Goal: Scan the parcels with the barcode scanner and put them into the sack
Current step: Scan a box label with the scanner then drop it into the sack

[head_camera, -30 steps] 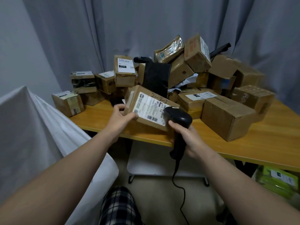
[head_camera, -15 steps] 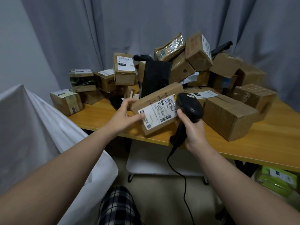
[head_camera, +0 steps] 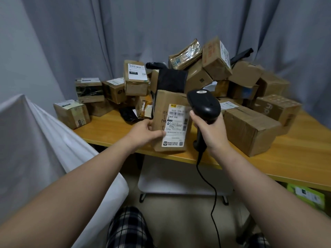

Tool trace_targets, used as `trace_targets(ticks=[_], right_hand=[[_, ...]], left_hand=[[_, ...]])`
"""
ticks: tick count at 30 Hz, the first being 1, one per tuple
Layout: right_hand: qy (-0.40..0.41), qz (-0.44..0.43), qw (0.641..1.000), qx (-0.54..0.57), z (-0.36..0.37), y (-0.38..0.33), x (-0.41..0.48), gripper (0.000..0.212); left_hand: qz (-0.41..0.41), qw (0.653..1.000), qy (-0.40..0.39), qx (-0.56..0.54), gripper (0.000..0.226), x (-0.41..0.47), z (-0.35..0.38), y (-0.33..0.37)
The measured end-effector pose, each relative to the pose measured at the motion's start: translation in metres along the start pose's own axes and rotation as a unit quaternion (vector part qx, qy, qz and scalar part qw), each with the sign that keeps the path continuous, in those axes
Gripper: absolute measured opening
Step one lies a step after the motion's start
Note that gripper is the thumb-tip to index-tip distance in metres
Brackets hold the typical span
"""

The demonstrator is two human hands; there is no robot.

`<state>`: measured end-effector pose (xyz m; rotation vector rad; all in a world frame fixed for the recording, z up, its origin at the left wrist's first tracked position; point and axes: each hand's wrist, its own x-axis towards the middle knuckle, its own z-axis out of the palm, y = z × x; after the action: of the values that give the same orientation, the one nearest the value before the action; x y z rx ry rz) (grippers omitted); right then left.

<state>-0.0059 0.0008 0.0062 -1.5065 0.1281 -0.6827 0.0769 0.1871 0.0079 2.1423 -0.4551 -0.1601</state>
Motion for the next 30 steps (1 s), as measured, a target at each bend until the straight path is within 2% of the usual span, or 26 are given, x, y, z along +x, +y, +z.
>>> trace_targets(ticks=[3,4,8,13,30], right_hand=[[-0.03,-0.015,0.997,-0.063,-0.003,0.0,-0.008,0.017],[-0.048,-0.013,0.996,-0.077,-0.003,0.001,-0.014,0.011],[-0.064,-0.028,0.989,-0.133,0.001,0.01,-0.03,0.013],[-0.055,-0.032,0.988,-0.141,0.005,0.017,-0.037,0.016],[-0.066,-0.014,0.984,-0.164,0.001,0.02,-0.044,0.023]], left_hand=[[-0.031,0.991,0.007,-0.129,0.038,-0.005,0.007,-0.011],[-0.04,0.987,0.016,-0.152,0.038,-0.005,0.009,-0.015],[-0.063,0.975,0.039,-0.21,0.042,-0.005,0.013,-0.024],[-0.067,0.97,0.051,-0.228,0.042,0.0,0.016,-0.031],[-0.073,0.969,0.053,-0.229,0.054,0.01,0.018,-0.035]])
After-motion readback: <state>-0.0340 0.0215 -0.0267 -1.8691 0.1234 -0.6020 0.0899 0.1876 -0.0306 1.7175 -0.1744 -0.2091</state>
